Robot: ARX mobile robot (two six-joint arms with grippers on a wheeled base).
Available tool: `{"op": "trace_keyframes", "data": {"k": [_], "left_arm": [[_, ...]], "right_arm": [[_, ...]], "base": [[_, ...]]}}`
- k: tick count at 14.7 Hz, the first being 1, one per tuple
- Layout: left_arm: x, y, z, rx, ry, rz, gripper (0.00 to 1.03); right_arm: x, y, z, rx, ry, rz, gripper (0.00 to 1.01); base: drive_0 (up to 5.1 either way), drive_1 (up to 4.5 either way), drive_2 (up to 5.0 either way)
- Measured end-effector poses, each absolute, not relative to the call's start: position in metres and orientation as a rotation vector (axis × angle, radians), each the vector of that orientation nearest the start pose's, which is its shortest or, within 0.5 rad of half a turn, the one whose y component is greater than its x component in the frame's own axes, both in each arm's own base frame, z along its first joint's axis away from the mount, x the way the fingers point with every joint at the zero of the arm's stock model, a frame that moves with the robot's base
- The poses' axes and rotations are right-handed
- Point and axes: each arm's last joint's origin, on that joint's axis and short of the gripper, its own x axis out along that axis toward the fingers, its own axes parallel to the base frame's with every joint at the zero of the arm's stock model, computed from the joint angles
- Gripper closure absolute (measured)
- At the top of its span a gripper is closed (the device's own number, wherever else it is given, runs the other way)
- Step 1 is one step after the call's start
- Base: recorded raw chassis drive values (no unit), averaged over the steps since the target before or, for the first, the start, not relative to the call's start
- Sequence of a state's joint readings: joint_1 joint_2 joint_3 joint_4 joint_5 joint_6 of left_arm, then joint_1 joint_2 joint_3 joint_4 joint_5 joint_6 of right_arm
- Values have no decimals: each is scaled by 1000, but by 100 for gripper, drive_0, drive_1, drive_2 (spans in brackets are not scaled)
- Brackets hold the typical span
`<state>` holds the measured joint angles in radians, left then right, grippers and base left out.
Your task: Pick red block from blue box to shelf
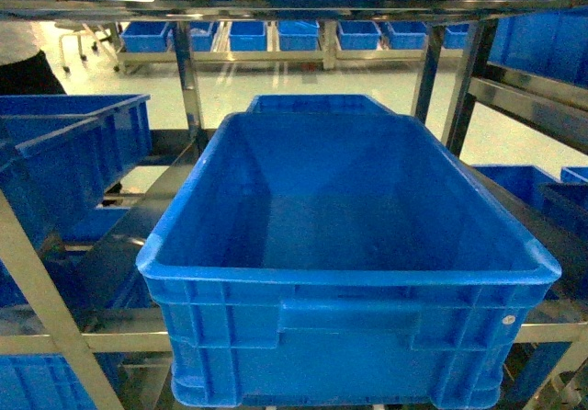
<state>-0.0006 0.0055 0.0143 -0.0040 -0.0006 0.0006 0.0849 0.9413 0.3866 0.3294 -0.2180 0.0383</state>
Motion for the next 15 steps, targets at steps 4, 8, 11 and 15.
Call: {"op": "trace_keyframes", "data": {"k": [4, 8, 11, 15], "left_arm": [[97, 0, 168, 1, -5, 0, 5], [97, 0, 168, 1, -5, 0, 5], [97, 0, 168, 1, -5, 0, 5], [97, 0, 168, 1, -5, 0, 5]], "right_arm": [[264, 52, 233, 138, 399, 432, 72], [301, 82, 219, 188, 519, 550, 72], [305, 96, 201, 160, 584, 592, 72], [309, 114, 170, 104, 627, 626, 72]], "base": [[0, 0, 0], [0, 0, 0], [0, 0, 0], [0, 0, 0]]}}
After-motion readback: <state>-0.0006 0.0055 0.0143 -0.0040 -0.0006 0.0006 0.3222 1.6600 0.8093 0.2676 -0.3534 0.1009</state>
